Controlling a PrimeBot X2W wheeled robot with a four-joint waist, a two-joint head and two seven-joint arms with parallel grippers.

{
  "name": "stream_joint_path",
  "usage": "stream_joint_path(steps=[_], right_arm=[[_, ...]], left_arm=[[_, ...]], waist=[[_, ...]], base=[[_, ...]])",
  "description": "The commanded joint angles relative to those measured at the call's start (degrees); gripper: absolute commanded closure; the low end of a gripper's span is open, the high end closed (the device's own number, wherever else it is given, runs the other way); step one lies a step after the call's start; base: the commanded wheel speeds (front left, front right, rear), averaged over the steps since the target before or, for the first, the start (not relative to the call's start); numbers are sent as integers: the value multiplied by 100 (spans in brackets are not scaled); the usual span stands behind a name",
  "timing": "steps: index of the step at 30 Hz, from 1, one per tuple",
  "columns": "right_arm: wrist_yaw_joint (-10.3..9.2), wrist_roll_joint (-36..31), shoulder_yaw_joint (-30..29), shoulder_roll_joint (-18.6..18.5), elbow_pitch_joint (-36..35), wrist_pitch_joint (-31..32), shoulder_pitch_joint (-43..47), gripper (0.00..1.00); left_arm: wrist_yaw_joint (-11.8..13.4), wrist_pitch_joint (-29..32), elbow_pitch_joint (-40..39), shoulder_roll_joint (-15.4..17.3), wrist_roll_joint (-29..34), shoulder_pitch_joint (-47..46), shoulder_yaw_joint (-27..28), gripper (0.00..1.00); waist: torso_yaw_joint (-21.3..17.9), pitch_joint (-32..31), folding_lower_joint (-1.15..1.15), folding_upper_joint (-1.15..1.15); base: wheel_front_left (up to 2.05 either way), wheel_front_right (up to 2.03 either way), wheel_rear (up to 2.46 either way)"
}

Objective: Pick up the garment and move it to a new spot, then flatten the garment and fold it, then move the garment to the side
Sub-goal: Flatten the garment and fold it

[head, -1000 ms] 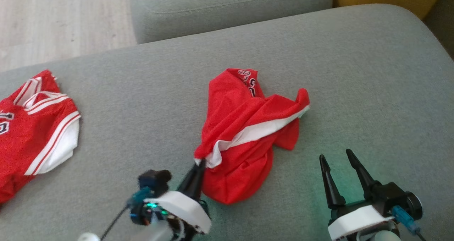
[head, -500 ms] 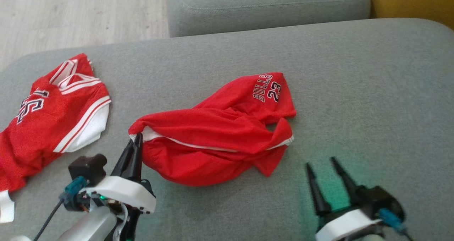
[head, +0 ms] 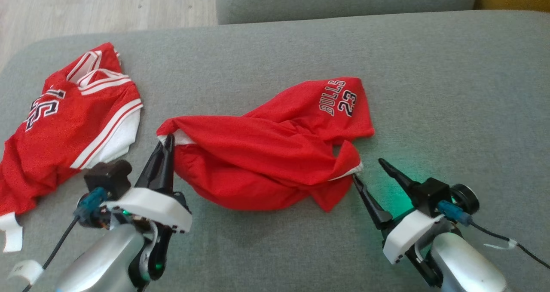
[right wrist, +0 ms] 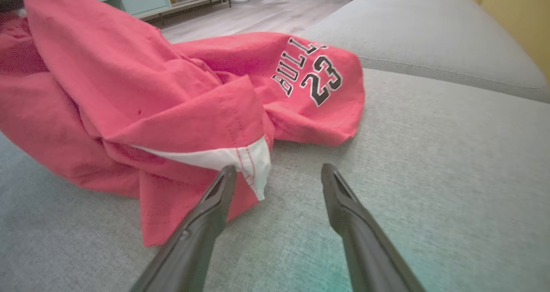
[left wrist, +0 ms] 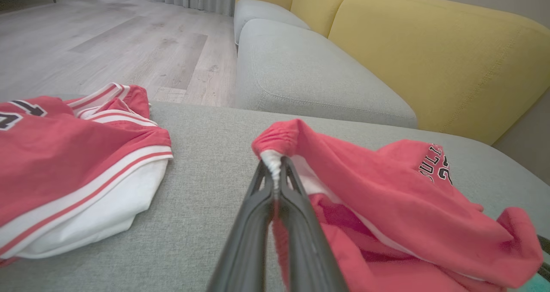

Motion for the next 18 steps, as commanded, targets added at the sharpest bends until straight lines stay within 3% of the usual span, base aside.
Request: stream_joint_path(steps=[1, 9, 10, 11, 12, 13, 18], right_arm=[[-4, 125, 277, -96, -29, -23, -186, 0], [-4, 398, 782, -171, 88, -23, -456, 0], [-4, 407, 810, -170, 73, -23, -489, 11], [-4, 404, 818, -168, 42, -23, -517, 40], [-4, 398, 806, -162, 1, -23, -531, 80], [-4, 397, 790, -155, -41, -23, -520, 100], [-4, 453, 567, -205, -395, -23, -160, 100]], left_arm=[[-45, -21, -42, 70, 64, -363, 209, 100], [-168, -66, 168, -60, 66, -442, 179, 100], [-182, -71, 192, -68, 65, -443, 177, 100], [-192, -74, 213, -72, 65, -445, 173, 100], [-201, -78, 236, -74, 65, -443, 170, 100], [-209, -79, 256, -73, 64, -437, 166, 100], [-242, -64, 284, 15, 26, -326, 156, 100]], waist=[[72, 65, -1, 0], [147, 96, -1, 0], [153, 91, -1, 0], [157, 87, -1, 0], [160, 68, -1, 0], [162, 44, -1, 0], [126, -221, -1, 0]], base=[[0, 0, 0], [0, 0, 0], [0, 0, 0], [0, 0, 0], [0, 0, 0], [0, 0, 0], [0, 0, 0]])
